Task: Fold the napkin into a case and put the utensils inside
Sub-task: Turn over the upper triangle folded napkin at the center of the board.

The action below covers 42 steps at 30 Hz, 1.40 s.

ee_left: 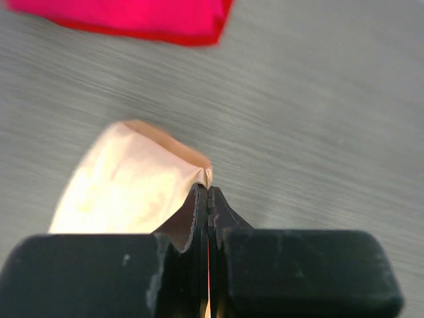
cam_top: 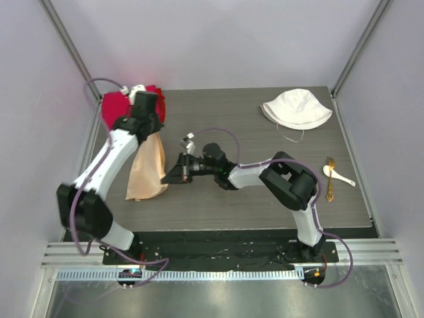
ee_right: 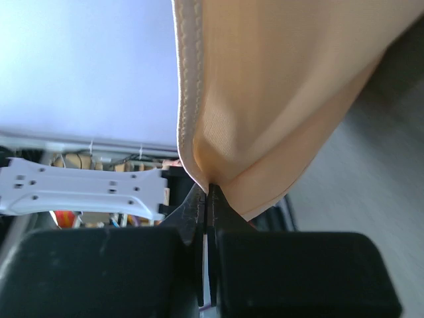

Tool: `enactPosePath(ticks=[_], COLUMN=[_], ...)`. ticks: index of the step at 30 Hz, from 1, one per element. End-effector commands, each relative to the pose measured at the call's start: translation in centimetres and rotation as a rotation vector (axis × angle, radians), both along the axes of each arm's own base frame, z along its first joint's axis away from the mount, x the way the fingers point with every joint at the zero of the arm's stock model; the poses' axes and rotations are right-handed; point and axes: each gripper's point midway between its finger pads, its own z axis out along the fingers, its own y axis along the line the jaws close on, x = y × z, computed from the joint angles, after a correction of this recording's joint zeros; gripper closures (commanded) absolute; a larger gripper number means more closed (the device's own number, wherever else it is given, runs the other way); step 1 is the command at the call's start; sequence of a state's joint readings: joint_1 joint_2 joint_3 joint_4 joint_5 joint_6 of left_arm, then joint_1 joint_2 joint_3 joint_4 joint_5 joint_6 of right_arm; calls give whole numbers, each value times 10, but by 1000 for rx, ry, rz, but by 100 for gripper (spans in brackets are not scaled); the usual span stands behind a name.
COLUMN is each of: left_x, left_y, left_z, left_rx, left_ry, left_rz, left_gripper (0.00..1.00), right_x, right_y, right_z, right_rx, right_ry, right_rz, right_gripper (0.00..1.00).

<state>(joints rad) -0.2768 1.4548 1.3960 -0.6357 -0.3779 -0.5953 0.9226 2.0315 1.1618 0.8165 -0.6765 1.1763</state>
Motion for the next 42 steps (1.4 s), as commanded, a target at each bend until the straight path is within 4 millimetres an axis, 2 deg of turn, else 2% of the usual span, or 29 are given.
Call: enactPosePath(ticks=[1,2,3,4,5,7,9,10,12,15,17,22,23,24,26,27,28,29,30,32,33,34,36,37,38,39,40,41,42], left_x=[55,60,67,71,78,84,90,90,92,93,95,102,103,104,106,108,108,110,110,107,104,101,89,82,74,60,49,40,32], left_y=[-63,-79,-88,-97,-113,-127,-144,-148,-161,-172,-177,-196,-200,-203,-213,-215,-219,-221,-222,-220,-219,-217,-213,-209,-204,-197,-191,-188,-181], left_z=[-69,-75,-99,-106,-102,-120,-123,-136,-139,-153,-160,-170,-169,-172,-162,-153,-147,-136,-124,-106,-102,-86,-79,-65,-60,-75,-56,-57,-61], left_rx=[-28,-43,-32,-34,-42,-35,-55,-50,-61,-62,-63,-111,-120,-122,-141,-142,-142,-143,-150,-143,-139,-143,-144,-150,-147,-133,-150,-157,-157], left_ry=[11,11,40,40,11,27,21,46,42,59,68,73,72,75,56,37,22,4,-10,-5,5,-7,22,7,11,52,22,24,22], left_rz=[-94,-113,-123,-134,-154,-170,-186,-192,-207,-222,-227,-272,-286,-295,-329,-334,-342,-351,-355,-362,-364,-367,-378,-382,-382,-383,-387,-391,-382], left_gripper=[100,100,100,100,100,100,100,100,100,100,100,100,100,100,100,95,86,70,64,53,51,49,39,39,40,41,44,50,52], right_x=[6,12,21,20,22,23,30,28,29,35,41,38,42,39,40,45,50,43,53,49,57,63,67,70,75,85,93,100,116], right_y=[-53,-63,-75,-85,-91,-108,-122,-128,-137,-152,-162,-177,-180,-185,-194,-199,-202,-214,-220,-239,-242,-250,-254,-253,-252,-247,-248,-246,-242], right_z=[-31,-41,-46,-61,-72,-94,-101,-109,-122,-135,-137,-161,-158,-166,-164,-164,-160,-159,-156,-157,-144,-142,-138,-136,-134,-126,-126,-123,-111], right_rx=[66,53,48,5,-32,-111,-130,-152,-204,-259,-264,-392,-402,-453,-513,-551,-583,-654,-703,-803,-807,-847,-878,-874,-870,-849,-842,-826,-805], right_ry=[83,95,96,120,94,119,119,134,128,128,132,111,97,118,85,61,3,18,-18,-19,-50,-74,-91,-95,-94,-104,-87,-83,-96], right_rz=[-23,-44,-73,-85,-93,-120,-153,-158,-169,-193,-215,-205,-220,-228,-234,-266,-266,-257,-296,-303,-328,-364,-366,-369,-375,-384,-394,-401,-433], right_gripper=[99,99,99,99,99,99,99,99,99,99,99,99,97,91,92,83,77,73,68,58,50,46,40,40,39,39,40,41,43])
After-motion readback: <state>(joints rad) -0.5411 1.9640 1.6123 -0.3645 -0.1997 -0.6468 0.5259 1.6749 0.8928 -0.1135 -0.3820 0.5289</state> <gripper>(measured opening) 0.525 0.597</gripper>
